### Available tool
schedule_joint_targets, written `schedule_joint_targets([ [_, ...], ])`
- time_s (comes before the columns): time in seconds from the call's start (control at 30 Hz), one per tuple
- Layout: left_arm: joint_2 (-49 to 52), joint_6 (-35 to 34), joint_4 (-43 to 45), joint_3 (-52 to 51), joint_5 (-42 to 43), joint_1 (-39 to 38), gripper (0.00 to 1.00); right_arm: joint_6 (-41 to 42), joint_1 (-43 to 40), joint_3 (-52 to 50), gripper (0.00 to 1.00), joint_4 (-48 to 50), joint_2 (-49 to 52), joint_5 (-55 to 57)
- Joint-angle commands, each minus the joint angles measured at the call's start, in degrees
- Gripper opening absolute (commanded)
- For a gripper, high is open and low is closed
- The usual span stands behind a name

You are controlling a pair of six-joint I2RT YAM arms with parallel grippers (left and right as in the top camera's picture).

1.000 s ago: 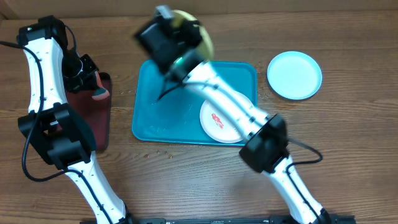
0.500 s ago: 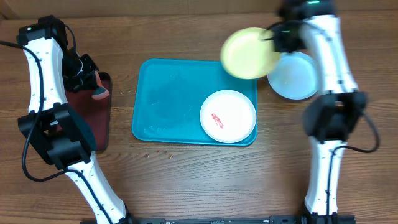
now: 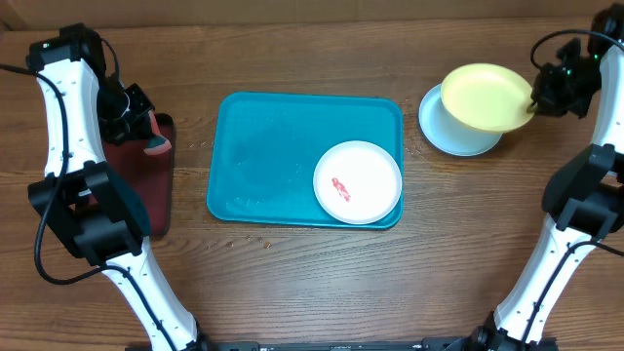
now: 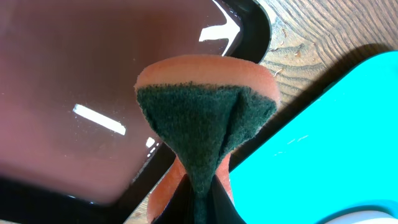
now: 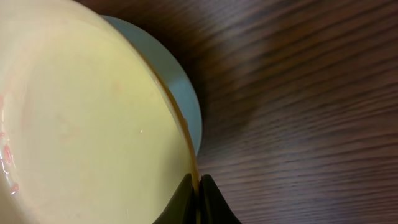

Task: Clean dirty plates on tray and stack at the side
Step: 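Stack the yellow plate onto the light blue plate with the right gripper, then reach the right gripper to the rim of the white stained plate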

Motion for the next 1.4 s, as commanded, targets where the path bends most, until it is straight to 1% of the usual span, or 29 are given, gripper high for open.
schedule_joint_targets([
  [0.0, -2.0, 1.3, 0.1, 0.8, -0.2, -0.3, 0.04, -1.3, 0.5, -3.9, 0.04, 1.5, -2.6, -1.7],
  [0.23, -2.0, 1.3, 0.1, 0.8, -0.3, -0.3, 0.04, -1.3, 1.5, -11.2, 0.04, 5.8, -2.6, -1.8],
  [0.27, -2.0, 1.3, 0.3, 0.8, -0.3, -0.3, 0.04, -1.3, 1.6, -11.4, 0.07, 5.7, -2.6, -1.8],
  [0.3, -2.0, 1.3, 0.4, 0.8, -0.3, -0.3, 0.04, -1.3, 1.8, -11.4, 0.13, 5.6, -2.6, -1.8],
  [0.33, -2.0, 1.3, 0.6, 0.8, -0.2, -0.3, 0.04, -1.3, 2.0, -11.4, 0.24, 5.4, -2.6, -1.8],
  [0.37, -2.0, 1.3, 0.8, 0.8, -0.2, -0.3, 0.04, -1.3, 2.4, -11.4, 0.41, 5.4, -2.6, -1.8],
  [0.4, -2.0, 1.3, 0.8, 0.8, -0.2, -0.3, 0.04, -1.3, 2.6, -11.4, 0.45, 5.5, -2.6, -1.8],
  [0.53, -2.0, 1.3, 0.7, 0.8, -0.2, -0.3, 0.04, -1.1, 3.9, -10.1, 0.49, 5.2, -2.7, -4.7],
  [0.63, -2.0, 1.3, 0.7, 0.8, -0.2, -0.3, 0.04, -1.1, 5.6, -5.2, 0.49, 1.6, -3.3, -5.9],
  [0.73, -2.0, 1.3, 0.7, 0.8, -0.2, -0.3, 0.04, -2.0, 7.9, -0.9, 0.53, -1.2, -4.4, -5.9],
  [0.77, -2.0, 1.3, 0.7, 0.8, -0.2, -0.3, 0.04, -3.4, 9.2, 0.3, 0.56, -2.1, -4.7, -6.0],
  [0.83, -2.0, 1.3, 0.7, 0.8, -0.2, -0.3, 0.04, -6.2, 11.9, 1.7, 0.72, -3.2, -5.3, -6.2],
  [0.87, -2.0, 1.3, 0.7, 0.8, -0.3, -0.3, 0.04, -8.3, 13.3, 1.8, 0.76, -3.5, -5.3, -6.5],
  [1.0, -2.0, 1.3, 0.7, 0.8, -0.3, -0.3, 0.04, -20.9, 20.5, 0.5, 0.72, -3.7, -5.0, -6.9],
  [1.1, -2.0, 1.5, 0.7, 0.8, -0.3, -0.3, 0.04, -26.8, 25.9, -2.3, 0.72, -2.1, -5.0, -6.8],
  [1.17, -2.0, 2.1, 0.7, 0.8, -0.3, -0.3, 0.04, -28.5, 29.1, -4.8, 0.72, -0.4, -5.0, -5.1],
  [1.37, -2.0, 2.6, 0.6, 0.8, -0.2, -0.3, 0.04, -28.4, 35.6, -14.5, 0.72, 6.0, -5.0, 2.0],
])
